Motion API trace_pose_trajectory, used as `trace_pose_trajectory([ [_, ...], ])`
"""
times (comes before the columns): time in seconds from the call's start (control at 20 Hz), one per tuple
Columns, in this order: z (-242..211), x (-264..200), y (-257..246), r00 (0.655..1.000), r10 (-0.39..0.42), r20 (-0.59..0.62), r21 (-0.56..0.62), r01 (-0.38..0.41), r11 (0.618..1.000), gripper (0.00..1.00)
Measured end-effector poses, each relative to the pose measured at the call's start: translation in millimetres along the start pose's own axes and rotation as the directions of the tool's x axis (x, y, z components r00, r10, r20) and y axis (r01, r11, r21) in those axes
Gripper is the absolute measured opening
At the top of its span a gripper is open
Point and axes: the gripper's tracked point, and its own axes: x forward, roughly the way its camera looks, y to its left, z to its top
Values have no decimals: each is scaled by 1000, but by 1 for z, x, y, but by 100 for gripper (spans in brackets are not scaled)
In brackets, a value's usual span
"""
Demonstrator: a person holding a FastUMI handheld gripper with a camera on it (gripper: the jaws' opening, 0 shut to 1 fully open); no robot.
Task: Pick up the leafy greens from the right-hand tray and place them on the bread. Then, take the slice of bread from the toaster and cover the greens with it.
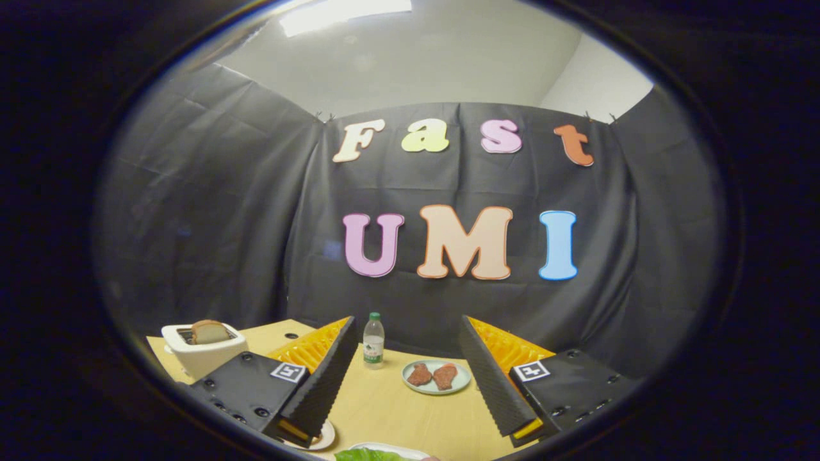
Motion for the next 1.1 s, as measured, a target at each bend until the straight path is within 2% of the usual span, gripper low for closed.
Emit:
trace_pose_trajectory([
  [0.25,-29,-2,0,989,111,-102,-57,-117,991,100],
  [0.45,-54,-2,2,966,187,-176,-102,-207,973,100],
  [0.75,-95,-10,8,913,292,-286,-143,-342,929,100],
  [1.1,-152,-18,23,819,410,-402,-108,-487,867,100],
])
